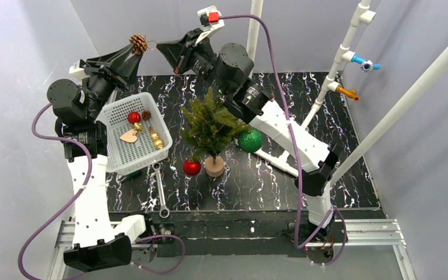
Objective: Decorate the small christmas tree
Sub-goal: Hang the decoration item on the Christmas tree.
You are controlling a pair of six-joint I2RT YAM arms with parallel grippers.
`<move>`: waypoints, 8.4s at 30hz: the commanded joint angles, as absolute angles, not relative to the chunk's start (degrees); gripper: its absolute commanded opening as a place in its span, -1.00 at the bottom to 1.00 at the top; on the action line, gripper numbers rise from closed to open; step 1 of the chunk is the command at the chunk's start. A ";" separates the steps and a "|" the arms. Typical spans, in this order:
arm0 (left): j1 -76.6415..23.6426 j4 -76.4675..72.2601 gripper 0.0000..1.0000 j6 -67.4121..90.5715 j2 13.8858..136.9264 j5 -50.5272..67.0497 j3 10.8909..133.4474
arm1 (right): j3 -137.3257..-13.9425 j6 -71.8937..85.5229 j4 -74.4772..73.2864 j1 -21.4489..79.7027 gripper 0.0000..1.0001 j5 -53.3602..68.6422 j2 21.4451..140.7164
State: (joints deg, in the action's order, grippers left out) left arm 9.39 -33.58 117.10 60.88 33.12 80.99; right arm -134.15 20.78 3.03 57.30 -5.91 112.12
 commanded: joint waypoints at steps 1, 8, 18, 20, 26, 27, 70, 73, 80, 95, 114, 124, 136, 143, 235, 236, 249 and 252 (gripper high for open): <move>8.97 -40.95 -0.54 119.17 59.60 33.27 80.60 | -135.61 20.78 4.93 57.22 -0.97 -6.99 112.98; 8.55 -42.10 -0.55 120.09 59.96 33.23 80.33 | -134.93 21.27 4.91 56.78 -0.90 -7.10 112.98; 8.04 -41.84 -0.56 118.81 60.68 34.14 79.98 | -124.76 20.41 8.08 56.78 -0.23 -7.09 103.58; 7.94 -39.90 -0.56 117.05 60.62 35.12 80.32 | -122.47 20.60 6.97 56.78 -0.23 -6.67 101.20; 6.54 -30.40 -0.62 110.36 59.53 37.09 80.21 | -112.15 21.13 6.44 56.87 -0.22 -7.94 91.98; 6.42 -29.37 -0.62 109.55 59.48 37.12 80.55 | -111.85 21.22 6.65 56.85 -0.22 -8.18 91.44; 4.26 -31.72 -0.61 111.38 58.05 36.83 79.77 | -124.23 23.26 0.60 56.20 -0.97 -7.98 103.33; 3.85 -32.62 -0.62 112.22 57.99 36.76 78.84 | -126.30 22.88 0.09 55.84 -0.97 -8.25 104.47; 2.93 -32.47 -0.63 111.63 58.45 37.65 79.85 | -129.21 22.32 0.09 55.07 -0.97 -8.68 105.94; 2.20 -33.47 -0.64 112.32 58.43 37.35 78.23 | -127.33 22.30 2.11 53.91 -0.97 -11.93 104.62; 2.20 -34.15 -0.64 112.59 59.08 36.69 77.31 | -113.92 25.32 5.73 53.79 -0.48 -7.80 98.06; 2.20 -33.97 -0.65 112.26 59.15 36.69 76.95 | -108.22 25.40 6.82 53.79 -0.42 -6.73 92.83; -0.14 -14.96 -0.64 95.00 57.30 40.56 82.73 | -98.78 21.97 1.27 53.79 -0.32 -9.16 78.05; -3.03 -2.62 -0.66 81.90 55.19 41.17 86.15 | -90.35 21.12 -6.11 53.80 -0.27 -12.33 66.04; -6.68 6.36 -0.68 72.13 70.91 34.80 90.44 | -80.05 27.27 -5.68 53.79 -0.24 -12.86 58.01; -6.66 6.27 -0.68 72.15 70.73 34.74 90.56 | -80.00 27.27 -5.65 53.79 -0.24 -12.86 58.01; -6.68 6.50 -0.68 72.18 69.37 34.67 91.69 | -79.38 27.57 -4.98 53.81 -0.24 -13.07 57.31; -6.68 6.34 -0.68 72.36 69.37 34.79 90.50 | -79.58 27.54 -5.00 53.79 -0.24 -12.97 57.43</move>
